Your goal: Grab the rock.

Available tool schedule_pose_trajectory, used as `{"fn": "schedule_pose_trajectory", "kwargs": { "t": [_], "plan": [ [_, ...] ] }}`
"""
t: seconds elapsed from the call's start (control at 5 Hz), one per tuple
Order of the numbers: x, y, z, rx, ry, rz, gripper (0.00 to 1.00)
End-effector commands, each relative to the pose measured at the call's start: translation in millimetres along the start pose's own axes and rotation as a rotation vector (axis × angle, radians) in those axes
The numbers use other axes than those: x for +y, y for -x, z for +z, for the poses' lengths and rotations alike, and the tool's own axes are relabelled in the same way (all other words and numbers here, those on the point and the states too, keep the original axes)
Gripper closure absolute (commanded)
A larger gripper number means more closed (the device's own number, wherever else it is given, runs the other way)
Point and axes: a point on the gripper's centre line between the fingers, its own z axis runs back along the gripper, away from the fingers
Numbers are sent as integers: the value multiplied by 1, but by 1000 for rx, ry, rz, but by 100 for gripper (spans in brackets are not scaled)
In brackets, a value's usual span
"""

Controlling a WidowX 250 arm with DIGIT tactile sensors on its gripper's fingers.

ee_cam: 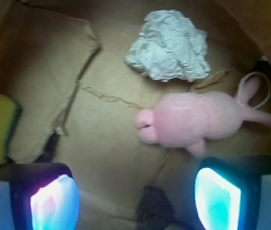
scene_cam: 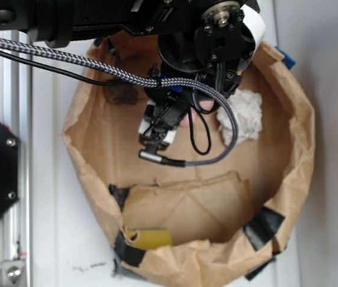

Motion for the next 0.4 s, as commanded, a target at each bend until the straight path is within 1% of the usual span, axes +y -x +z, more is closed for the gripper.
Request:
{"fn": "schedule_pose_trajectory", "kwargs": {
  "t": [0.0, 0.2],
  "plan": [
    [-17, 7, -19, 29, -25, -91, 0],
    [-33, 15, -14, 11, -35, -130, 0]
  ]
}}
